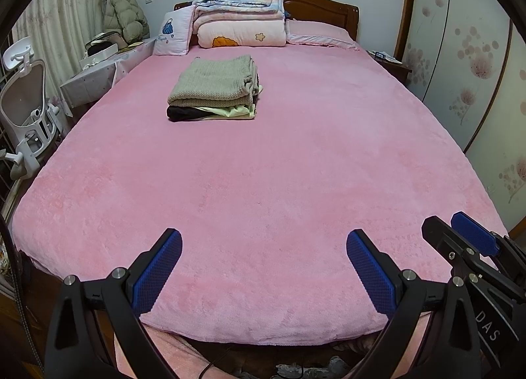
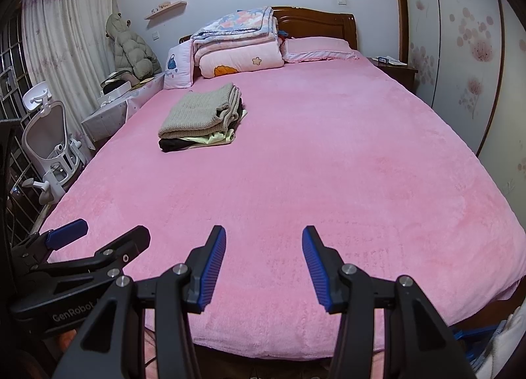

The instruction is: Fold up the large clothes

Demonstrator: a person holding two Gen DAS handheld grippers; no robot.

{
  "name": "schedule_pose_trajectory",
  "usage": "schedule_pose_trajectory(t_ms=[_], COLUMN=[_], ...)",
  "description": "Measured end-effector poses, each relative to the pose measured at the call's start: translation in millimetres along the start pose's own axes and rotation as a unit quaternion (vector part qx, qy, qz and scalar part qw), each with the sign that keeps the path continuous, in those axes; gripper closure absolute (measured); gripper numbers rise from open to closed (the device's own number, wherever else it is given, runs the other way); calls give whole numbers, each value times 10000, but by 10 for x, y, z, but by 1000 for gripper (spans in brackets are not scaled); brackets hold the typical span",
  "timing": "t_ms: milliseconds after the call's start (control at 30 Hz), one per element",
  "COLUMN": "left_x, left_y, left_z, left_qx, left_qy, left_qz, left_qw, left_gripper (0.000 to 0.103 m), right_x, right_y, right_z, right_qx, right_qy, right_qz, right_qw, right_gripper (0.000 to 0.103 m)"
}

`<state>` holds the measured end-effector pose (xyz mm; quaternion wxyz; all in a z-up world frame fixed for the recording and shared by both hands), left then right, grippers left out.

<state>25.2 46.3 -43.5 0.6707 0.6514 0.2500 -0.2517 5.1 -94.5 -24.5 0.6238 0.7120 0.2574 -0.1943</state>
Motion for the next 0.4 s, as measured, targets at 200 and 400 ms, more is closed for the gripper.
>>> schedule_pose_trajectory(t_ms=[200, 400], left_x=[1, -32], left_y=[-7, -18], left_z=[7, 9], left_qx=[1, 31], left_qy=[-25, -62], left_qz=[-14, 18], left_qw=[10000, 10000], left_gripper=[3, 3], right_x=[3, -2], right_y=[-6, 7], right_z=[1, -15], right_qx=[4, 59], right_qy=[1, -42], right_qz=[-10, -80], right_qw=[10000, 9999], right_gripper=[54, 54])
Point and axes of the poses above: each gripper's, at about its wrist camera, not at the fingertips, and x roughly the way its jaws point, z to its right, y to its top, the point moved 2 cm from there along x, roughly the way its jaws point, and after that the axes turned 8 degrees about z, right-handed, at the moved point
